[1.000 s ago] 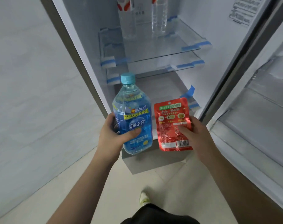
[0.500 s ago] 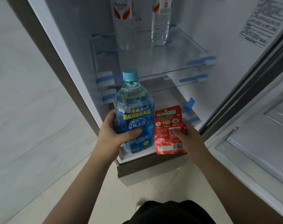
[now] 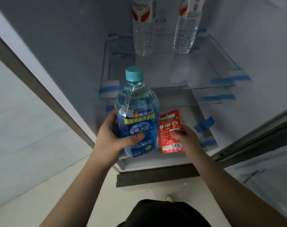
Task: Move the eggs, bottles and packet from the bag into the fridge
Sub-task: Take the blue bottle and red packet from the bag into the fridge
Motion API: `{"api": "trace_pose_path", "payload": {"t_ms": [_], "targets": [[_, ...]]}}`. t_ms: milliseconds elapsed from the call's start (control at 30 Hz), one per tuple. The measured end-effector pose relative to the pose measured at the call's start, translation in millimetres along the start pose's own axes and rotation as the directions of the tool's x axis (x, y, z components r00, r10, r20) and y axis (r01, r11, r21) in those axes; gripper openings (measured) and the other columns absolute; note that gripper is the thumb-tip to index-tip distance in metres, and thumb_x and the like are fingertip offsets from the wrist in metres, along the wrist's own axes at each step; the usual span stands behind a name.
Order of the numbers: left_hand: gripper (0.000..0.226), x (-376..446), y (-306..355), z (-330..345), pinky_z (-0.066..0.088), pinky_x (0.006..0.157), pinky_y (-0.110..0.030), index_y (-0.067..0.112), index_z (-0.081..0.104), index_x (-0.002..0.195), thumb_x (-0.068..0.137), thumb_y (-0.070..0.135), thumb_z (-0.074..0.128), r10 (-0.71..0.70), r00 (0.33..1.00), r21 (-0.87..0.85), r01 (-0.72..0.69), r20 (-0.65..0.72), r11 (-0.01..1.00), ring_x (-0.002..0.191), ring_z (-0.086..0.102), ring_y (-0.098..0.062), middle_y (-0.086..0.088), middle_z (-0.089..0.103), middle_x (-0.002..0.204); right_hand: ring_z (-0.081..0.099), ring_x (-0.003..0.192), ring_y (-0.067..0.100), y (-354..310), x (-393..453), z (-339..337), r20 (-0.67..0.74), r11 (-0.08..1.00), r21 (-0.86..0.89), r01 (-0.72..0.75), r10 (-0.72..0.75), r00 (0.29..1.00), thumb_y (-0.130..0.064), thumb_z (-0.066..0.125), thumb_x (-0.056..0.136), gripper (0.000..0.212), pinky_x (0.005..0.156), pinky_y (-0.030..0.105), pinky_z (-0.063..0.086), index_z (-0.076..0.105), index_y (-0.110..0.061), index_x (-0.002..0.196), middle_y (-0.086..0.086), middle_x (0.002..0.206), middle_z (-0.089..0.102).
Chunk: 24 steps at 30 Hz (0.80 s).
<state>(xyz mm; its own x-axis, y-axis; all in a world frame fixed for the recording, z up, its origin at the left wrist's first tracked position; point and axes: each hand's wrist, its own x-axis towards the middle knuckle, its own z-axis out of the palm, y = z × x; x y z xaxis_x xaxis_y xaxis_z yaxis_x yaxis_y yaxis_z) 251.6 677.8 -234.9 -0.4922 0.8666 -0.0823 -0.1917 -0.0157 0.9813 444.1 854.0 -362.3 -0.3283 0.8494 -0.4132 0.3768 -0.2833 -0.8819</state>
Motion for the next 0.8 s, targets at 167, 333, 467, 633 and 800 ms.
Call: {"api": "trace_pose_path", "payload": {"t_ms": [167, 333, 467, 633, 800], "targets": [[0.082, 2.4, 3.6, 3.1, 0.057, 0.082, -0.044, -0.001, 0.052, 0.122, 0.050, 0.014, 0.087, 0.002, 0.999, -0.027, -0.003, -0.051, 1.000, 0.105, 0.067, -0.036, -0.018, 0.068, 0.115, 0.071, 0.090, 0.021, -1.0, 33.4, 1.5, 0.007, 0.997, 0.038, -0.072, 0.072, 0.997, -0.037, 0.066, 0.087, 0.032, 0.083, 0.047, 0.057, 0.059, -0.025, 0.117, -0.001, 0.105, 0.071], [0.080, 0.6, 3.5, 7.1, 0.058, 0.079, -0.041, -0.001, 0.053, 0.121, 0.050, 0.013, 0.086, 0.005, 0.994, -0.031, -0.008, -0.108, 0.999, 0.103, 0.068, -0.036, -0.017, 0.069, 0.113, 0.073, 0.085, 0.022, -7.7, 57.7, 13.1, 0.076, 0.990, 0.082, -0.113, 0.107, 0.991, -0.031, 0.066, 0.089, 0.029, 0.080, 0.043, 0.057, 0.061, -0.018, 0.114, 0.003, 0.100, 0.073], [0.080, -3.0, 2.5, 5.7, 0.057, 0.081, -0.044, 0.000, 0.053, 0.122, 0.051, 0.015, 0.087, 0.004, 0.987, -0.019, -0.008, -0.161, 1.000, 0.104, 0.068, -0.036, -0.017, 0.069, 0.114, 0.073, 0.078, 0.020, -16.1, 65.8, 20.3, 0.139, 0.995, 0.003, -0.095, 0.094, 0.986, -0.032, 0.058, 0.094, 0.021, 0.072, 0.034, 0.055, 0.065, -0.018, 0.108, 0.003, 0.091, 0.075], [0.079, -9.5, 0.5, 7.7, 0.058, 0.080, -0.043, 0.000, 0.053, 0.121, 0.051, 0.014, 0.087, 0.004, 0.984, -0.001, -0.004, -0.179, 1.000, 0.103, 0.068, -0.035, -0.016, 0.070, 0.113, 0.067, 0.086, 0.012, -26.9, 58.5, 19.7, 0.192, 0.998, -0.066, -0.015, 0.027, 0.981, -0.027, 0.052, 0.097, 0.019, 0.066, 0.026, 0.045, 0.062, -0.017, 0.109, -0.003, 0.094, 0.071], [0.079, -12.3, 1.1, 10.5, 0.058, 0.082, -0.044, 0.004, 0.054, 0.121, 0.051, 0.017, 0.088, 0.011, 0.984, 0.033, -0.005, -0.179, 0.999, 0.103, 0.069, -0.032, -0.013, 0.070, 0.113, 0.053, 0.081, -0.001, -40.5, 37.4, 10.9, 0.206, 0.996, -0.073, 0.055, -0.039, 0.978, -0.023, 0.048, 0.099, 0.013, 0.069, 0.024, 0.038, 0.057, -0.030, 0.093, -0.017, 0.087, 0.059]]}}
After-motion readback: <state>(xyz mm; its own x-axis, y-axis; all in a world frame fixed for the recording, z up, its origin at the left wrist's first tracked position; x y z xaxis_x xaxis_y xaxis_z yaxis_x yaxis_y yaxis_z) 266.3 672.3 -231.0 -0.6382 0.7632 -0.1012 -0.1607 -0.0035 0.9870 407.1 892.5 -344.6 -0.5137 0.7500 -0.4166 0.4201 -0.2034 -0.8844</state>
